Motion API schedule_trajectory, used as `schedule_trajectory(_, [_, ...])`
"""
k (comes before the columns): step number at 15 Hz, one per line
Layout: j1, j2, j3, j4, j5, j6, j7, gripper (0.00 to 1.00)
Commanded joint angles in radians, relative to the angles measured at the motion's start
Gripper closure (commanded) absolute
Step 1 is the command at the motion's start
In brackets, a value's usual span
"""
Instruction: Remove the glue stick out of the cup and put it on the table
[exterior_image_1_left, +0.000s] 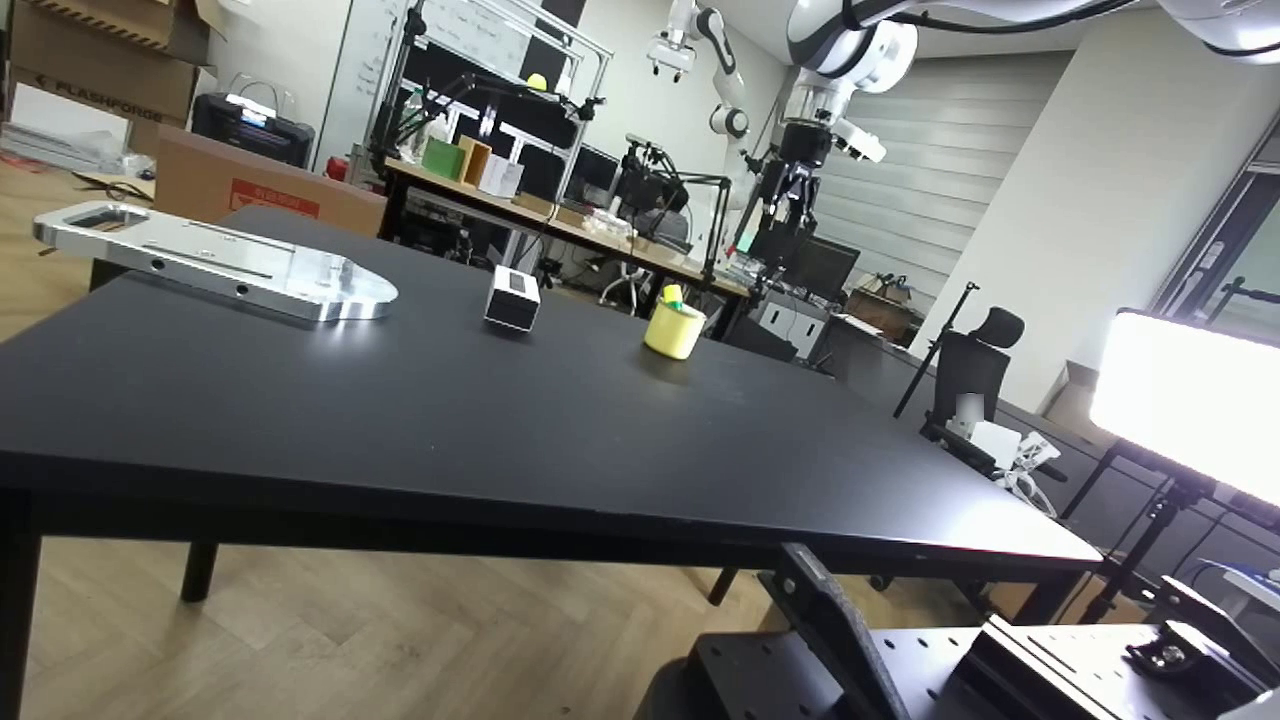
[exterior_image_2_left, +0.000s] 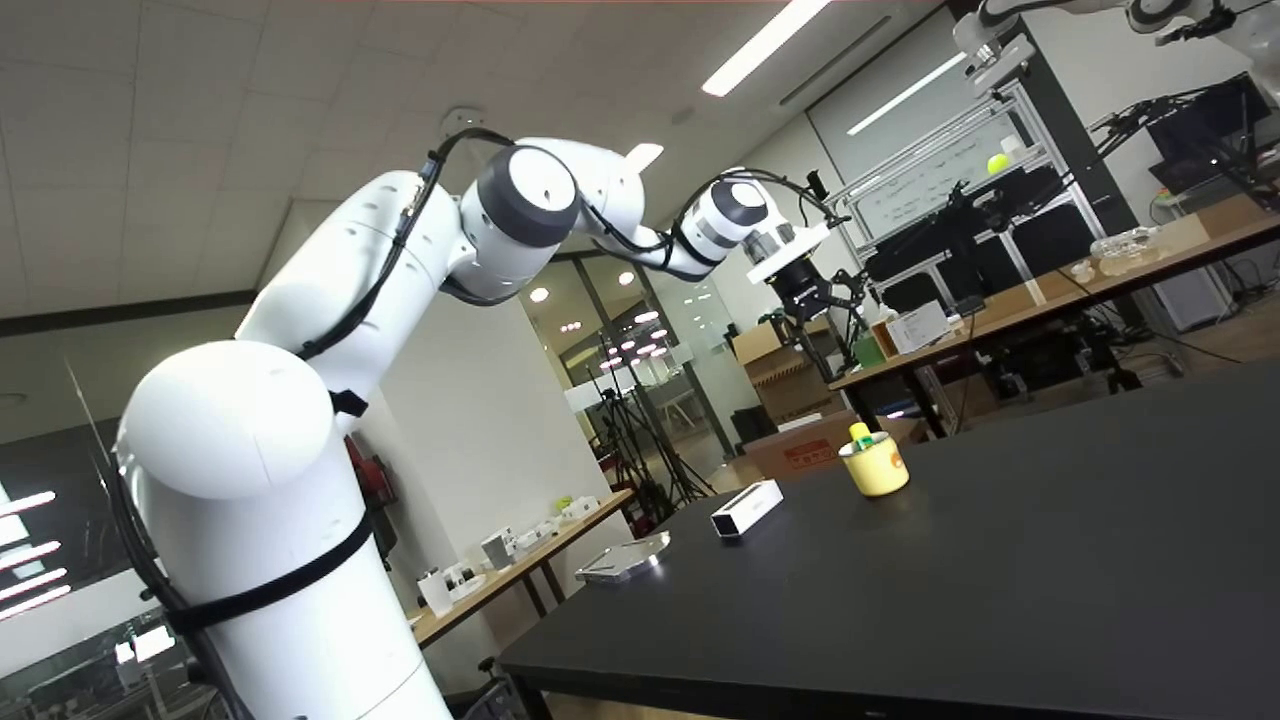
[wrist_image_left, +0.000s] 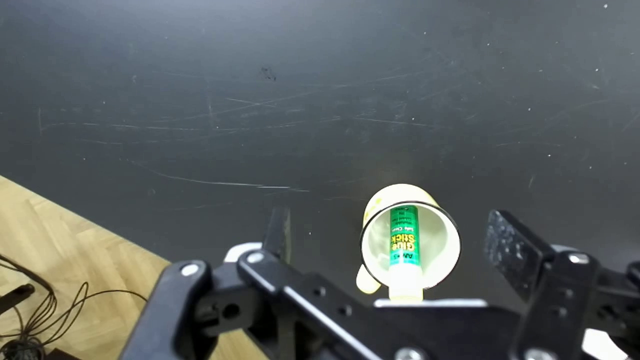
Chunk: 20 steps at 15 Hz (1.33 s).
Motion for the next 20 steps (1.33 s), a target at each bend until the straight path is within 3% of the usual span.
schedule_trajectory(1, [-0.007, 0.074, 0.008, 0.105, 0.002, -0.042, 0.022, 0.00])
schedule_trajectory(10, [0.037, 0.354, 0.012, 0.434, 0.019, -0.097, 0.085, 0.00])
schedule_trajectory(20, [0.053, 0.469, 0.026, 0.516, 0.086, 0.200, 0.215, 0.00])
